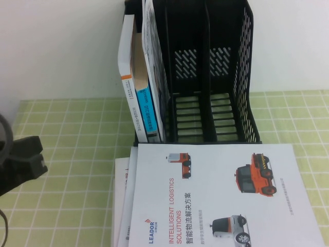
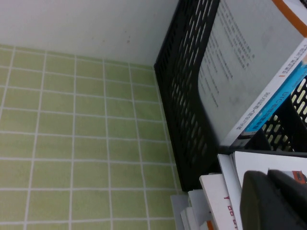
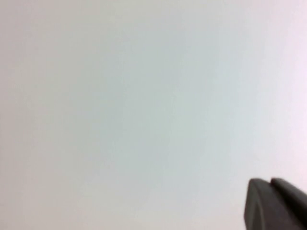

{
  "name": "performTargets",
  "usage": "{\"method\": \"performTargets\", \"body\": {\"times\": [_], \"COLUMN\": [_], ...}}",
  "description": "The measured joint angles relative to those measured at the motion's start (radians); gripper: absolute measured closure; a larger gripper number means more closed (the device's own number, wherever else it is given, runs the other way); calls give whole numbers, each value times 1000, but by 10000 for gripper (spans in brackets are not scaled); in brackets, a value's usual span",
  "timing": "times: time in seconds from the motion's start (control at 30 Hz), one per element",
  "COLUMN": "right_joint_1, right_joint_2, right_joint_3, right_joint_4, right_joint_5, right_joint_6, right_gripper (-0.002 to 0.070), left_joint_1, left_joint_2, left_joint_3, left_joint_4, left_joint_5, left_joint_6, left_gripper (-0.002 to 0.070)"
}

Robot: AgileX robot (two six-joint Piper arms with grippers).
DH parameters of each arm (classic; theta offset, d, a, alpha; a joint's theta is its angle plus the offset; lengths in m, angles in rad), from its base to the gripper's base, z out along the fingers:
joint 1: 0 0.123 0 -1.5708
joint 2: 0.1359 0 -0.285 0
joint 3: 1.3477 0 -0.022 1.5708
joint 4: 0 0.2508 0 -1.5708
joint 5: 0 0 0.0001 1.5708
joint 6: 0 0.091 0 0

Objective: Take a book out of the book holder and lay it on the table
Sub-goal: Hold the bookshelf

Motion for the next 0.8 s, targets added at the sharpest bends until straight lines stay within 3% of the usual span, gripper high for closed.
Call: {"method": "performTargets", "body": {"times": [0.07, 0.17, 0.3, 0.4, 0.5, 0.67, 0.8], "right_joint_1": [5, 9, 17, 53, 119, 281, 465], "right_joint_2": [17, 59, 144, 235, 308, 336, 348], "right_joint_3": [-14, -62, -73, -67, -62, -60, -60], "right_joint_4": [194, 627, 1333, 1855, 2242, 2534, 2737], "right_joint_5": [269, 612, 775, 803, 790, 576, 300], "right_joint_6": [-186, -539, -901, -1355, -1745, -2016, -2198], "right_gripper": [678, 678, 678, 678, 678, 678, 678], "left_joint_1": [0, -1, -2, -2, -2, -2, -3], "left_joint_2": [0, 0, 3, 34, 98, 246, 370], "left_joint_3": [0, 0, 0, -15, -64, -200, -326], "left_joint_4": [-8, -23, -82, -159, -301, -646, -811], "left_joint_5": [-3, -36, -87, -87, -28, 49, 74], "left_joint_6": [8, 49, 158, 271, 468, 909, 1121], "left_gripper": [677, 677, 677, 678, 678, 677, 677]}}
